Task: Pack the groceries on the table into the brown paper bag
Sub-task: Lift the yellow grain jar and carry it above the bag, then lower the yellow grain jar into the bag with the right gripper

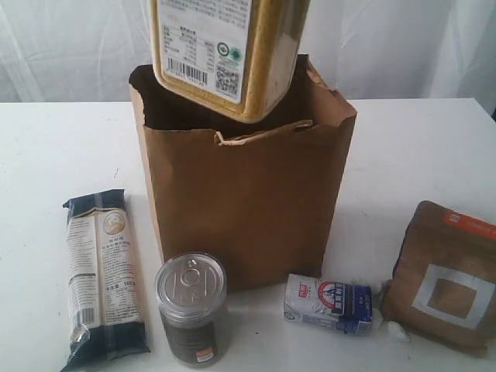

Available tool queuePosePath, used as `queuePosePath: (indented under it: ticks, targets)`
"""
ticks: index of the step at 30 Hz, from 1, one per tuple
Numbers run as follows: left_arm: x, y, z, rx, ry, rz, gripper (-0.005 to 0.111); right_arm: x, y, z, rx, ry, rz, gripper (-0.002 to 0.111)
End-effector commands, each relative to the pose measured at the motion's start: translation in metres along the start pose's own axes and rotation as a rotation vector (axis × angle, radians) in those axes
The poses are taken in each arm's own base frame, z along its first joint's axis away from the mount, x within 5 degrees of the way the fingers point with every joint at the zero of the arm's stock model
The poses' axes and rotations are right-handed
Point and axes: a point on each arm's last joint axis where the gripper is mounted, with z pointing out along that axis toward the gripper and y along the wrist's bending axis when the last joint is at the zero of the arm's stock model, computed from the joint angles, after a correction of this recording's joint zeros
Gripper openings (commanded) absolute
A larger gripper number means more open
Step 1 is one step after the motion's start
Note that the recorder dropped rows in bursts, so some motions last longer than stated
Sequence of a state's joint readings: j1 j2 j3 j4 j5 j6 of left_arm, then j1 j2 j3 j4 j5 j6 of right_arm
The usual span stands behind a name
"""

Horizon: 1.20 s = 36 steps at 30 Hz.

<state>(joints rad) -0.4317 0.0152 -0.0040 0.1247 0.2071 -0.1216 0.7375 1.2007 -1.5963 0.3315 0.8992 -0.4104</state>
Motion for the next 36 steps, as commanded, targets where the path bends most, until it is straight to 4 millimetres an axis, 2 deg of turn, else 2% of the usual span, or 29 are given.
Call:
queuePosePath:
  ticks: [1,5,9,15,16,18,22,30,36]
  targets:
    - [0.001,0.000,0.000,-0.001,-0.006,-0.014,0.000,-0.021,-0.008,0.006,0.045,-0.120,-0.050,0.000]
    - [0.001,0.000,0.000,-0.001,-0.006,-0.014,0.000,-0.031,-0.017,0.014,0.115,-0.156,-0.101,0.000]
    - [0.001,0.000,0.000,-0.001,-0.006,-0.014,0.000,-0.029,-0.026,0.034,0.149,-0.100,-0.140,0.000]
    - [0.001,0.000,0.000,-0.001,-0.006,-0.014,0.000,-0.013,-0.035,0.079,0.119,0.009,-0.121,0.000]
    - [0.001,0.000,0.000,-0.001,-0.006,-0.014,0.000,-0.007,-0.038,0.095,0.109,0.045,-0.114,0.000]
    - [0.001,0.000,0.000,-0.001,-0.006,-0.014,0.000,0.002,-0.042,0.115,0.100,0.090,-0.111,0.000]
    - [0.000,0.000,0.000,-0.001,-0.015,-0.015,0.000,0.018,-0.046,0.143,0.079,0.167,-0.104,0.000]
    - [0.000,0.000,0.000,-0.001,-0.015,-0.015,0.000,0.043,-0.043,0.162,-0.006,0.351,-0.058,0.000]
    - [0.000,0.000,0.000,-0.001,-0.015,-0.015,0.000,0.051,-0.044,0.172,-0.004,0.386,-0.010,0.000]
